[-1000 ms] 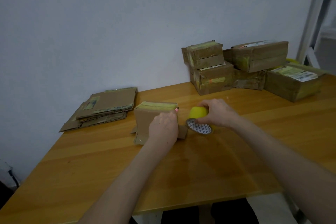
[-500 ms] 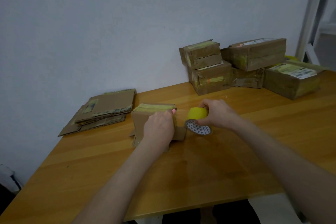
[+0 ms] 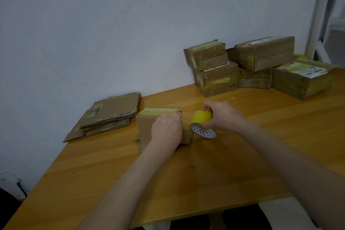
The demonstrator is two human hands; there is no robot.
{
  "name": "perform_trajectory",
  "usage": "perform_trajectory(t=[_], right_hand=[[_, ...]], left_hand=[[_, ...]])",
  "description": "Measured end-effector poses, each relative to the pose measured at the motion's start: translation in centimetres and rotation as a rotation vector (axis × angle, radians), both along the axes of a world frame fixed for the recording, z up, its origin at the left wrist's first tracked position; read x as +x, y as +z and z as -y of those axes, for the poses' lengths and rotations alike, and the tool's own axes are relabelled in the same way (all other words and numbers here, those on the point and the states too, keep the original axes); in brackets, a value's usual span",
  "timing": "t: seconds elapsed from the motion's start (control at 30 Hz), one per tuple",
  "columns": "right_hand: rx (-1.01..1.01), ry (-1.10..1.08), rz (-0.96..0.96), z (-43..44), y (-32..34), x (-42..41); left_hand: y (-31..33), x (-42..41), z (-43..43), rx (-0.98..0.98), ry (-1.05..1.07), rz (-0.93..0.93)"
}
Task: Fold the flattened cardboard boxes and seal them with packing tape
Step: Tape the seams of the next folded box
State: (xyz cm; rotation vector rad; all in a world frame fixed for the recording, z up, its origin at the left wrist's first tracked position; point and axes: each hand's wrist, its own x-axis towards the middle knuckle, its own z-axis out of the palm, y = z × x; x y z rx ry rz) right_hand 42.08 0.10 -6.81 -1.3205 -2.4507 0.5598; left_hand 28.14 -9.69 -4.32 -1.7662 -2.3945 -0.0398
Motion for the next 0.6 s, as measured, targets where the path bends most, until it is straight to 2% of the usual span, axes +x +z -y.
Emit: perform_trajectory(t=[0.6], right_hand=[[0.061,0.014,0.081,0.69,0.64,-0.19]], left_hand=[[0.03,0.46,-0.69,-0.029,0.018,0.025]])
